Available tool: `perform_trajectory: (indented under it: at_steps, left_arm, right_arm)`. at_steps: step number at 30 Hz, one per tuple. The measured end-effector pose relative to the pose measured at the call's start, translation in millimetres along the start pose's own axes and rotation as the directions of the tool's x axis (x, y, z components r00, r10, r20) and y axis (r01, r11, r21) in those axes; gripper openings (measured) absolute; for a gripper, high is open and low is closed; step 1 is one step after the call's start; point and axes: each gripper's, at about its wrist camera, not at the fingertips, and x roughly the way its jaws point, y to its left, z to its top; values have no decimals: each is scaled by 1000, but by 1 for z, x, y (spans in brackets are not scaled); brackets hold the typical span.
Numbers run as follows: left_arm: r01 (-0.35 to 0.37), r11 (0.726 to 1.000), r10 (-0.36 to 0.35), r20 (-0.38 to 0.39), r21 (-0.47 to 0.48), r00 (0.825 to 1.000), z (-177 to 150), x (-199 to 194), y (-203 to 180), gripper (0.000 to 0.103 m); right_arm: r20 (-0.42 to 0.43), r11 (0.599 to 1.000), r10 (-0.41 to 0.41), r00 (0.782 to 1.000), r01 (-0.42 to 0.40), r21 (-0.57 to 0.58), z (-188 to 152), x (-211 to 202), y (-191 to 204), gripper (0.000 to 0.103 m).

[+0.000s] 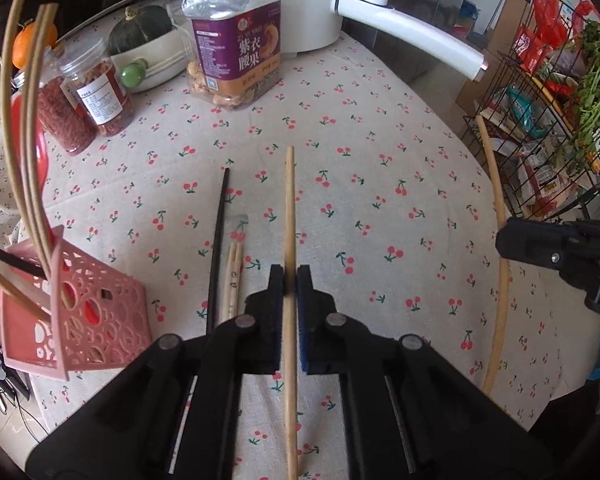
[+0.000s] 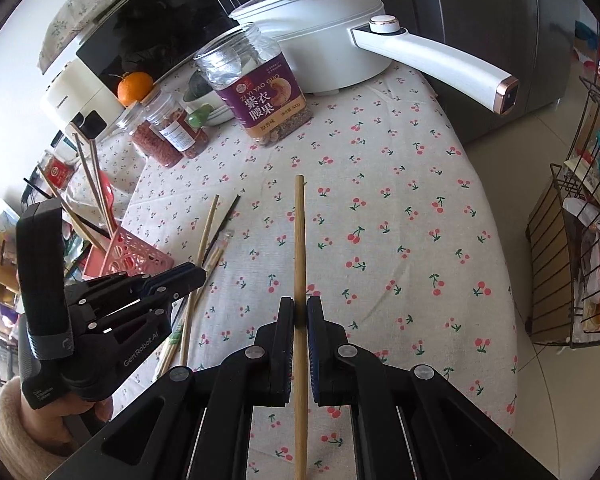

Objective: Organize utensils
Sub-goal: 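Carry both wooden chopsticks over the pink holder and release them inside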

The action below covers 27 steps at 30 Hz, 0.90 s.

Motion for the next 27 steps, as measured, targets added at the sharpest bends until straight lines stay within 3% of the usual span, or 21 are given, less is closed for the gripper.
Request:
perform_trajectory:
  at_steps: [9,17,22,27]
  left_arm:
    - [33,999,-37,153,25,988,-19,-69,11,7]
    - [72,997,-68,301,-2,951,-33,-117,29,7]
    - [109,994,-95,398,-11,912,-36,-153,39,7]
    - [125,990,-77,522,-58,850,-39,-195,61,7]
  right_arm:
    - [98,995,1,995,9,-103,-9,-30,41,6]
    - [182,986,-7,983,38,-165,-16,-52,71,6]
    - [242,982,21,970,26,-187,-13,-70,88,6]
    - [309,979,75,948,-10,-205,-7,-88,109,6]
